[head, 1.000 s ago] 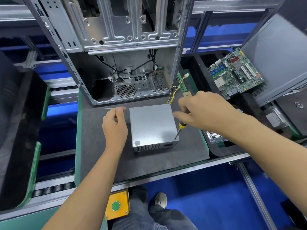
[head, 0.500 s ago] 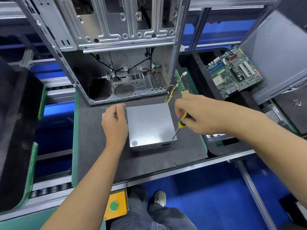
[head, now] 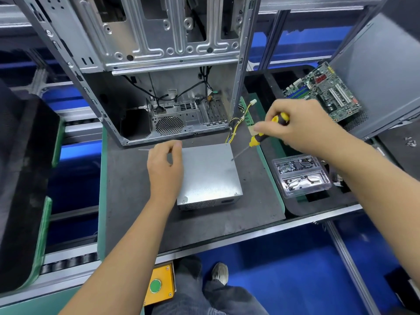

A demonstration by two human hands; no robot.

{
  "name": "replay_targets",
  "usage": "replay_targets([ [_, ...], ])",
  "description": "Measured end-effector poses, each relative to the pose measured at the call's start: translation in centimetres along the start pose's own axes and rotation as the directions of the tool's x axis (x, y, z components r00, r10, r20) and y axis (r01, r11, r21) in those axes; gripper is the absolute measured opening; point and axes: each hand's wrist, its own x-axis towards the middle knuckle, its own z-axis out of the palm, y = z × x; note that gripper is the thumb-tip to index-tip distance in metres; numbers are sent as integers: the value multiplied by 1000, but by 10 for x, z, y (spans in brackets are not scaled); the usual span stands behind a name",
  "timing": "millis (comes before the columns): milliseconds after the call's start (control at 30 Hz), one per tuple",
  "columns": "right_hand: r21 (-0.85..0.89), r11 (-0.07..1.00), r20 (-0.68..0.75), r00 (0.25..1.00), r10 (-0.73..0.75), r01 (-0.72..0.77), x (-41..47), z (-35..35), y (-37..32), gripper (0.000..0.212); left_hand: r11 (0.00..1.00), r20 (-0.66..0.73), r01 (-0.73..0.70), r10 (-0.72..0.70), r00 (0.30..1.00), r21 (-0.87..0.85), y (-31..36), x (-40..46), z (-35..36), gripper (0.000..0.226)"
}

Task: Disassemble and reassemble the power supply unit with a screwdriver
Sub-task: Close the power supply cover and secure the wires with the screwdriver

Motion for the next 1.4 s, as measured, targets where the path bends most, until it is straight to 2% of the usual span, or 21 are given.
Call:
replay_targets([
  [67,171,984,-140,987,74,-50,7,5,9,29,987,79,-142,136,988,81,7,5,9,13],
  [133,260,962,-227,963,143,-82,12,15,15,29,955,228,-256,219,949,149,17,14,23,19],
  [233,250,963,-272,947,172,-103,19,31,24,31,937,444,-293,184,877,190,31,26,46,31],
  [333,191,974,-255,951,173,-125,25,41,34,33,944,524,-241,91,847,226,32,31,63,33],
  [467,208,967,-217,956,195,-150,26,48,42,31,972,486,-137,29,874,189,26,30,71,25],
  [733,195,964,-184,958,219,-183,29,53,49,32,964,450,-191,90,889,185,20,26,76,22],
  [933,198,978,-89,992,91,-72,28,43,34,28,960,431,-204,105,896,191,20,25,75,20],
  [1100,16,996,93,992,-89,87,37,33,12,9,962,411,-201,110,905,186,21,23,75,19],
  [1200,-73,979,235,957,-167,189,49,24,-5,10,960,410,-211,120,904,184,20,22,74,17],
  [1300,-308,929,296,948,-114,207,66,16,-23,6,959,408,-220,132,903,178,20,22,74,17],
  [1400,-494,849,311,950,-28,187,74,19,-41,31,952,416,-236,137,899,195,19,22,76,17],
])
